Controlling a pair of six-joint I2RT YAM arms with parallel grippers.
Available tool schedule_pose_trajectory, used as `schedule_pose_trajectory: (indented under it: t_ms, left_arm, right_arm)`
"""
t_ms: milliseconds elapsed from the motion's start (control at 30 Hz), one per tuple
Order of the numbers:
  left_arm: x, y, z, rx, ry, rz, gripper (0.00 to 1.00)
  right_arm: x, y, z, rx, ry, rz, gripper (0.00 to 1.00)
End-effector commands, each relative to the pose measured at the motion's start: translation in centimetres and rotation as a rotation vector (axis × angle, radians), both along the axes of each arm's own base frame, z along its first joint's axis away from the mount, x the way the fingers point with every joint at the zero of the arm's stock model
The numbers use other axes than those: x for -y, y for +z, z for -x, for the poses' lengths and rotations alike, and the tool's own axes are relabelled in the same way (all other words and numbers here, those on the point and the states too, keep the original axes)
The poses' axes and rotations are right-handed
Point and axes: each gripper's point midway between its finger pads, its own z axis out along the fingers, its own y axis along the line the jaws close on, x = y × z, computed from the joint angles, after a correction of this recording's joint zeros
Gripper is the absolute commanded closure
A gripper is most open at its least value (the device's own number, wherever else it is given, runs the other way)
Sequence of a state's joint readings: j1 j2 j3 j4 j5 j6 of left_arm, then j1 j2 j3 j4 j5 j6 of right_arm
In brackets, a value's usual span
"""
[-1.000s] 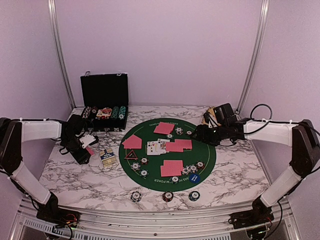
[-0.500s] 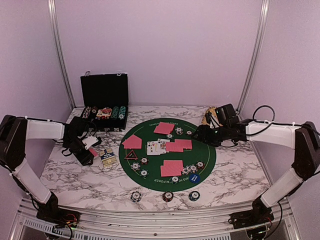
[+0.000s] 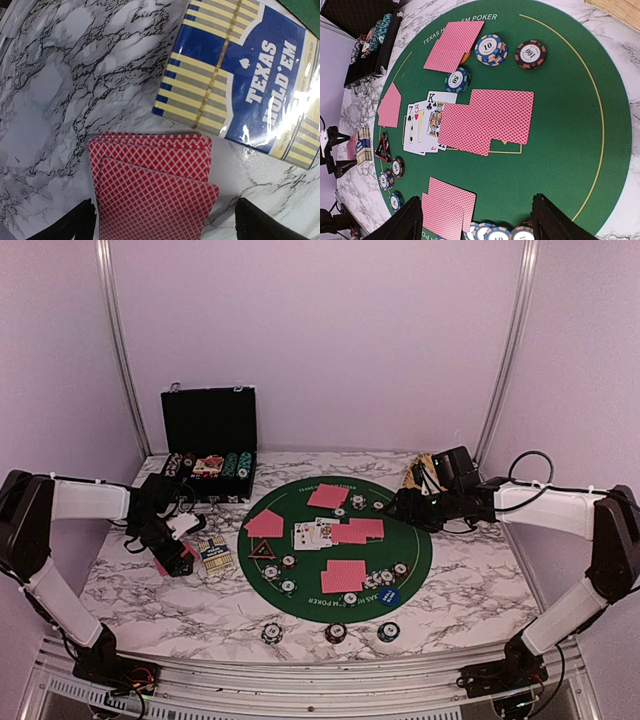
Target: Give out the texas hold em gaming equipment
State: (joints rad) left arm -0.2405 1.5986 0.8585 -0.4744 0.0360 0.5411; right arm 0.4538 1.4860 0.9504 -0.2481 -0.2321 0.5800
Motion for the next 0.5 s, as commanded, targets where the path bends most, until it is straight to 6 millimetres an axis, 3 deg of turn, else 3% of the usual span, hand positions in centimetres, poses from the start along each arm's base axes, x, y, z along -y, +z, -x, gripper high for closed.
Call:
schedule_pose_trajectory:
  t_ms: [0,267,467]
  left_arm:
    - [0.1,1.2,0.1,0.019,0.011,0.005,0.01]
    - [0.5,7.1,-4.1,0.191,0.069,0.041,0.01]
    - [-0.6,11.9,-8.0,0.351,0.197,0.057,0.01]
  right_arm:
    - [0.2,2.0,-0.2,0.04,-0.013,-0.005,0.27]
    - [1.5,3.1,-0.7,0.079,-0.052,0.027,0.2]
    - [5.9,4.8,-2.0,0.173,-0.182,0.11,0.03]
